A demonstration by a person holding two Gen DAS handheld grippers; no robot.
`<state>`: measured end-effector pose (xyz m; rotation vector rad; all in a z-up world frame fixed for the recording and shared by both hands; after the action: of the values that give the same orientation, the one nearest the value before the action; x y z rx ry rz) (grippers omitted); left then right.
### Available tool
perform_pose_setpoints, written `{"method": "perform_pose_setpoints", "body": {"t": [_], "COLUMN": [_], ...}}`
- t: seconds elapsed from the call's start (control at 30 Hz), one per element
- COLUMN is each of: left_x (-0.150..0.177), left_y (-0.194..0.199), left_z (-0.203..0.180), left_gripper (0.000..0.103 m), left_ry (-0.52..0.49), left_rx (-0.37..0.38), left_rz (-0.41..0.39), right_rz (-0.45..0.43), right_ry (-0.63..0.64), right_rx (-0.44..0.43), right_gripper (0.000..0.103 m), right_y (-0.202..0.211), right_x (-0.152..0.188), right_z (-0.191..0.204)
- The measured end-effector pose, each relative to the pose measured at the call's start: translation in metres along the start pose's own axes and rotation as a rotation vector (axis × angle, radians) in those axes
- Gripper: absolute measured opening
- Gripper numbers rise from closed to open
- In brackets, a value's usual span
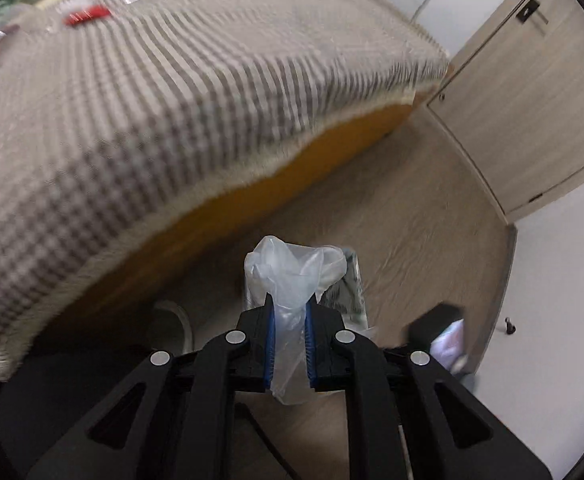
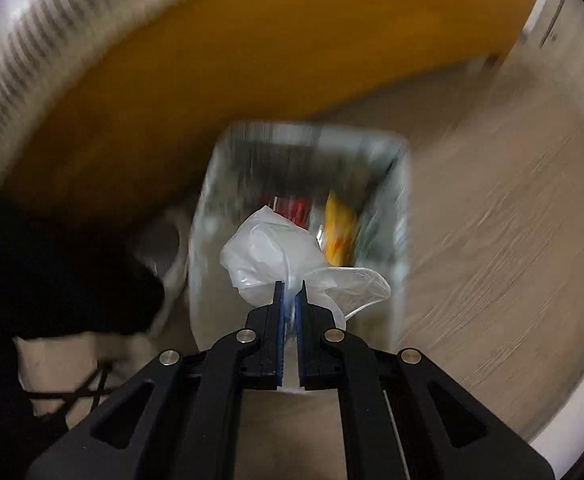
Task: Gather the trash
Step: 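Carry both clear plastic bags to the bin and release them, then move both tools back over the bed toward the red wrapper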
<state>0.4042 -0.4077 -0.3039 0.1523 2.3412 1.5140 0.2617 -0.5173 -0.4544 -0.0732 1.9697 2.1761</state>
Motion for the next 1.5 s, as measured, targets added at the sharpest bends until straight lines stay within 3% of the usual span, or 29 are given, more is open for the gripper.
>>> {"method": "perform_pose_setpoints", "body": {"t": [0.07,0.1,0.2,0.33,0.43,0.5,0.57,0.67,0.7,0.73,0.77,0.8,0.87,1.0,1.2,1.3,1.4,1.5], "left_x": [0.001,0.003,0.017,0.042,0.066,0.084,0.096,0.109,0.114,0.118,0.118,0.118,0.115,0.104,0.092,0.071,0.05,0.044], "left_y": [-0.022,-0.036,-0.076,-0.129,-0.157,-0.18,-0.195,-0.211,-0.219,-0.226,-0.232,-0.236,-0.238,-0.225,-0.206,-0.183,-0.152,-0.124], "left_z": [-0.005,-0.008,-0.015,-0.009,-0.017,-0.025,-0.023,-0.032,-0.034,-0.035,-0.035,-0.035,-0.034,-0.031,-0.021,-0.023,-0.027,-0.02], "left_gripper": [0.009,0.009,0.009,0.009,0.009,0.009,0.009,0.012,0.035,0.077,0.09,0.092,0.092,0.092,0.092,0.092,0.092,0.092], "left_ry": [0.009,0.017,0.02,0.045,-0.089,-0.163,-0.175,-0.187,-0.215,-0.239,-0.258,-0.278,-0.284,-0.196,-0.174,-0.14,-0.082,-0.048], "left_rx": [-0.005,-0.005,-0.014,-0.065,-0.155,-0.185,-0.197,-0.184,-0.208,-0.233,-0.251,-0.267,-0.287,-0.273,-0.342,-0.307,-0.218,-0.146], "left_rz": [0.045,0.076,0.17,0.334,0.416,0.506,0.565,0.609,0.622,0.635,0.636,0.618,0.62,0.576,0.522,0.449,0.365,0.334], "right_rz": [0.058,0.114,0.17,0.082,-0.001,-0.022,-0.043,-0.085,-0.1,-0.106,-0.115,-0.116,-0.098,-0.054,-0.016,-0.007,-0.016,-0.025], "right_ry": [-0.02,-0.015,0.029,-0.118,-0.213,-0.25,-0.268,-0.29,-0.296,-0.299,-0.3,-0.299,-0.29,-0.248,-0.198,-0.176,-0.16,-0.148], "right_rx": [-0.021,-0.06,-0.076,-0.143,-0.064,-0.001,0.072,0.104,0.108,0.111,0.11,0.097,0.087,0.077,0.09,0.127,0.178,0.211], "right_gripper": [0.005,0.012,0.054,0.056,0.065,0.065,0.065,0.065,0.065,0.065,0.065,0.065,0.065,0.065,0.065,0.065,0.065,0.065], "right_y": [-0.032,-0.056,-0.078,-0.055,-0.02,0.0,0.022,0.041,0.048,0.048,0.05,0.048,0.04,0.029,0.022,0.034,0.054,0.07], "right_x": [0.013,0.021,0.04,0.053,0.065,0.071,0.075,0.079,0.08,0.078,0.08,0.08,0.081,0.084,0.083,0.083,0.078,0.07], "right_z": [0.003,0.008,0.019,-0.003,-0.042,-0.068,-0.092,-0.11,-0.114,-0.119,-0.119,-0.117,-0.109,-0.092,-0.075,-0.076,-0.078,-0.076]}}
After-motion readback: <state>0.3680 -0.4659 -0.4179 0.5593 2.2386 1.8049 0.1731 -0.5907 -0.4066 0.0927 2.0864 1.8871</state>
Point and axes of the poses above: each gripper's, at about its wrist camera, not at the fingertips, and y roughly against the way its jaws point, z to its left, x to its underside, the point moved 5 cm from there along -y, roughly the way its jaws point, and after that the axes turned 15 degrees about y, right-handed, at the moved point
